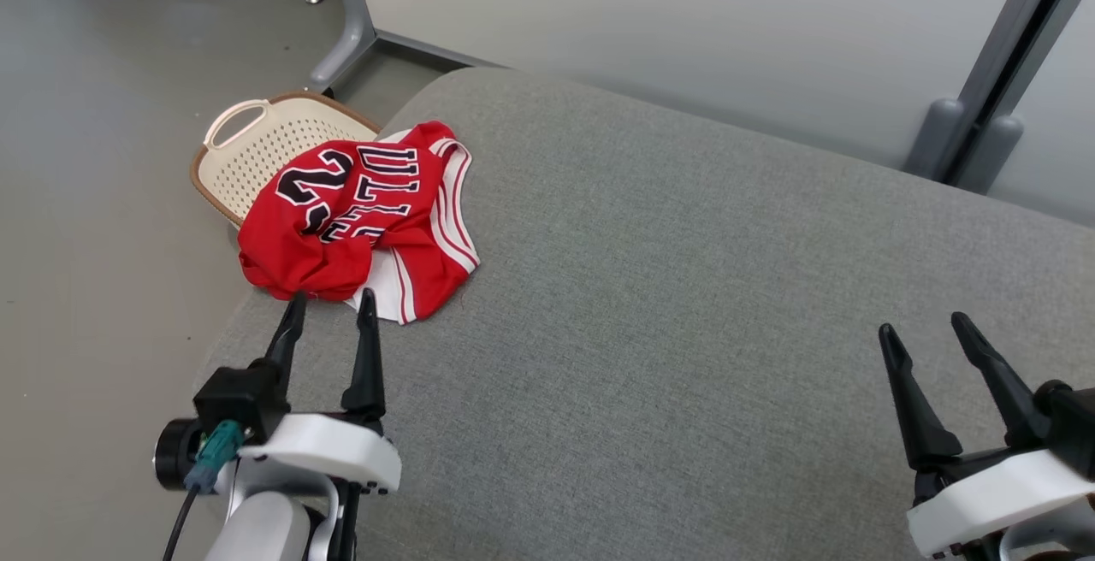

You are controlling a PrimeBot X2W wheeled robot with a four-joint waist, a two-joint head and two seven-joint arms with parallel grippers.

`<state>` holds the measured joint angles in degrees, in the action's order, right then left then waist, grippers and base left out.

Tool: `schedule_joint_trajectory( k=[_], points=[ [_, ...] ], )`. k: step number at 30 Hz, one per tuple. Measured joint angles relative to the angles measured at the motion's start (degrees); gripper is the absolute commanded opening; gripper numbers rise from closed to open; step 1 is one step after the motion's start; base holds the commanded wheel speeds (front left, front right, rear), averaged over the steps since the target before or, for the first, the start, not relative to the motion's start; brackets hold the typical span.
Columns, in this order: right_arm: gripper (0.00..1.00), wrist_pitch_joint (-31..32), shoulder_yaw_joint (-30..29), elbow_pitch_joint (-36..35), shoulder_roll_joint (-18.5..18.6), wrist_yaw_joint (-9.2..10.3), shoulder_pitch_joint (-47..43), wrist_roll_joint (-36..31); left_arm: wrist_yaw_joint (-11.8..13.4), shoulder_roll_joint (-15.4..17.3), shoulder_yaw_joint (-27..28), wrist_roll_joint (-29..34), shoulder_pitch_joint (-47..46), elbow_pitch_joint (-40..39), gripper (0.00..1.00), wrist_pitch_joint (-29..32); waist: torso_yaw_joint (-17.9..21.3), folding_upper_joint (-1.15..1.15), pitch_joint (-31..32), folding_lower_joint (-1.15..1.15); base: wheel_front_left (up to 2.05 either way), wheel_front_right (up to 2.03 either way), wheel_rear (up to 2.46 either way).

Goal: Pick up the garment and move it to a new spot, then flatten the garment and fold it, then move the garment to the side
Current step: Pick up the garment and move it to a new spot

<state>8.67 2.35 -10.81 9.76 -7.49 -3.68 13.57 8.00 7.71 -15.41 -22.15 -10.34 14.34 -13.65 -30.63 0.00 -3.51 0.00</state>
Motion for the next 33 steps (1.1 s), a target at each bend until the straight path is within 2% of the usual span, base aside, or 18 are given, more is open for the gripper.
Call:
schedule_joint_trajectory(
  k=[4, 9, 11, 15, 21, 22, 23, 24, 30, 33],
  points=[
    [1.0, 1.89, -0.27, -3.21, 1.41, 0.0, 0.51, -0.15, -0.77, -1.51, 0.32, -1.2, -6.17, 6.58, 1.0, -0.38, 0.44, 0.0, -3.27, 0.0, 0.0, 0.0, 0.0],
    [1.0, 3.47, -0.25, -5.89, 4.3, 0.0, 4.04, 0.16, -2.2, -3.02, 1.72, -3.5, -15.33, 18.85, 1.0, -0.75, 2.62, 0.0, -9.01, 0.0, 0.0, 0.0, 0.0],
    [1.0, 3.64, -0.14, -6.06, 4.72, 0.0, 4.86, 0.55, -2.55, -3.22, 2.14, -4.39, -17.16, 21.43, 1.0, -0.85, 3.17, 0.0, -10.22, 0.0, 0.0, 0.0, 0.0],
    [1.0, 3.53, 0.47, -6.02, 6.37, 0.0, 7.5, 1.33, -4.09, -3.78, 2.96, -6.33, -23.4, 33.18, 1.0, -0.81, 5.34, 0.0, -14.76, 0.0, 0.0, 0.0, 0.0],
    [1.0, 2.13, 2.42, -4.46, 7.42, 0.0, 10.5, 2.27, -7.46, -4.39, 4.58, -10.38, -29.47, 47.62, 1.0, 0.68, 8.93, 0.0, -19.4, 0.0, 0.0, 0.0, 0.0],
    [1.0, 1.74, 2.57, -4.16, 7.45, 0.0, 10.93, 2.46, -7.86, -4.42, 4.92, -10.84, -30.21, 49.03, 0.83, 0.47, 9.5, 0.0, -19.86, 0.0, 0.0, 0.0, 0.0],
    [1.0, 1.38, 2.78, -3.8, 7.47, 0.0, 11.26, 2.5, -8.48, -4.27, 5.19, -11.38, -30.89, 50.2, 0.35, 0.31, 10.03, 0.0, -20.25, 0.0, 0.0, 0.0, 0.0],
    [1.0, 1.04, 2.87, -3.31, 7.48, 0.0, 11.57, 2.64, -8.99, -4.12, 5.45, -11.8, -31.5, 51.3, 0.0, -0.01, 10.52, 0.0, -20.59, 0.0, 0.0, 0.0, 0.0],
    [1.0, -3.07, 3.59, -0.76, 7.56, 0.0, 13.32, 3.5, -8.93, -2.5, 6.53, -11.81, -32.33, 53.24, 0.0, -1.64, 12.66, 0.0, -21.04, 0.0, 0.0, 0.0, 0.0],
    [1.0, -5.76, 3.93, 1.38, 7.79, 0.0, 13.76, 3.61, -7.88, -1.58, 8.16, -10.47, -30.73, 48.12, 0.0, -1.46, 13.49, 0.0, -20.14, 0.0, 0.0, 0.0, 0.0]
  ],
)
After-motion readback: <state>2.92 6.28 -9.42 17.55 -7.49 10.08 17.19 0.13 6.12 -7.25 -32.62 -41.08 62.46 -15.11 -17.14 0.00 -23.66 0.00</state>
